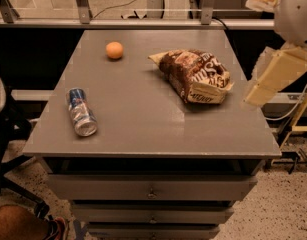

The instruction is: Move brown chip bag near redbull can

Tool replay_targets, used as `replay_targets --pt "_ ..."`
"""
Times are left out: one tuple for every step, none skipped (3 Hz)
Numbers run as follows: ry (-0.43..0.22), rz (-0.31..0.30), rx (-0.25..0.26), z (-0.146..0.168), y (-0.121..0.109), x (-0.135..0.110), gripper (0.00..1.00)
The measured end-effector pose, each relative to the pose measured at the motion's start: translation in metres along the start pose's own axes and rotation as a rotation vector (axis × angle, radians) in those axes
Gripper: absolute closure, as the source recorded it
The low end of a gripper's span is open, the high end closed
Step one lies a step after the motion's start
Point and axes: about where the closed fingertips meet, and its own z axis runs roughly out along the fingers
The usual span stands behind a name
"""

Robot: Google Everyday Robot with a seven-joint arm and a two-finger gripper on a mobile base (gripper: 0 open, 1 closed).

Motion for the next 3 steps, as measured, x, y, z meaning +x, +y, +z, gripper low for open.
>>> replay_targets --pt "0.0 -0.001 0.001 -0.001 0.0 0.0 0.0" --pt "-0.024 -0.02 -0.038 0.017 0.002 0.0 0.0" --pt "-0.051 -0.043 -0.122 0.06 0.005 0.01 0.0"
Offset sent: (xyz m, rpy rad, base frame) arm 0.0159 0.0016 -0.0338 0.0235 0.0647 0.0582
